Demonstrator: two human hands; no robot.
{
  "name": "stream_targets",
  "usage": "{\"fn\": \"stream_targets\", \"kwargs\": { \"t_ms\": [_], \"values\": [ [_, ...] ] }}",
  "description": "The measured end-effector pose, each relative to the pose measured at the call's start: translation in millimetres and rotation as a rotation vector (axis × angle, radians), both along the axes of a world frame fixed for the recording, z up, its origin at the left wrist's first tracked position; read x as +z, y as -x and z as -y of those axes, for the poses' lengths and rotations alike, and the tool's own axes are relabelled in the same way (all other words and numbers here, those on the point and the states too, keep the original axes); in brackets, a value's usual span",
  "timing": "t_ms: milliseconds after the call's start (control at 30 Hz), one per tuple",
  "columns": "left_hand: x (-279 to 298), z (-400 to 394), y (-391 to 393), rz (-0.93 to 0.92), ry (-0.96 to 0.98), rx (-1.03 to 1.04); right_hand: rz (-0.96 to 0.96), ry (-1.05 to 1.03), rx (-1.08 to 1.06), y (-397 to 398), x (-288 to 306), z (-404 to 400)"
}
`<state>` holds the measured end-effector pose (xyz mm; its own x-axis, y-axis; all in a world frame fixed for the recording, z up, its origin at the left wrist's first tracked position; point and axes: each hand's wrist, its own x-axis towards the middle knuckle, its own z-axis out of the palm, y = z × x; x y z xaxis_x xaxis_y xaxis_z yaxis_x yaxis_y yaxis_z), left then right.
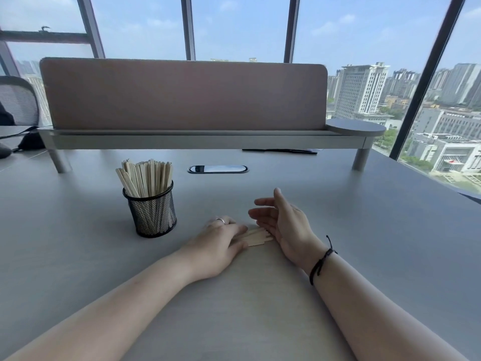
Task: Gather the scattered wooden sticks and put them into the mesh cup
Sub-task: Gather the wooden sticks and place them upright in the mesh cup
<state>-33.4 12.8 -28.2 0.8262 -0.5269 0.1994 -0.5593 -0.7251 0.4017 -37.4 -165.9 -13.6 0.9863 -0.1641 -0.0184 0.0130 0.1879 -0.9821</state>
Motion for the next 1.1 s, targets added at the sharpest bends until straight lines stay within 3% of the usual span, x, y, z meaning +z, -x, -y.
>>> {"fn": "stream_targets", "kwargs": {
  "t_ms": [367, 667, 1100],
  "values": [
    [0.5, -2.3, 4.3, 0.035, -0.037, 0.015, -0.003, 0.119, 0.025, 0.0, -0.7, -3.9],
    [1.6, 1.7, 4.1, 0.186, -0.184, 0.046, -0.01, 0.074, 0.0, 4.5, 1.6, -8.5],
    [-4.3, -0.2, 1.4, 0.095, -0.104, 0.06, -0.028, 0.065, 0.003, 1.9, -1.4, -7.7]
  ]
}}
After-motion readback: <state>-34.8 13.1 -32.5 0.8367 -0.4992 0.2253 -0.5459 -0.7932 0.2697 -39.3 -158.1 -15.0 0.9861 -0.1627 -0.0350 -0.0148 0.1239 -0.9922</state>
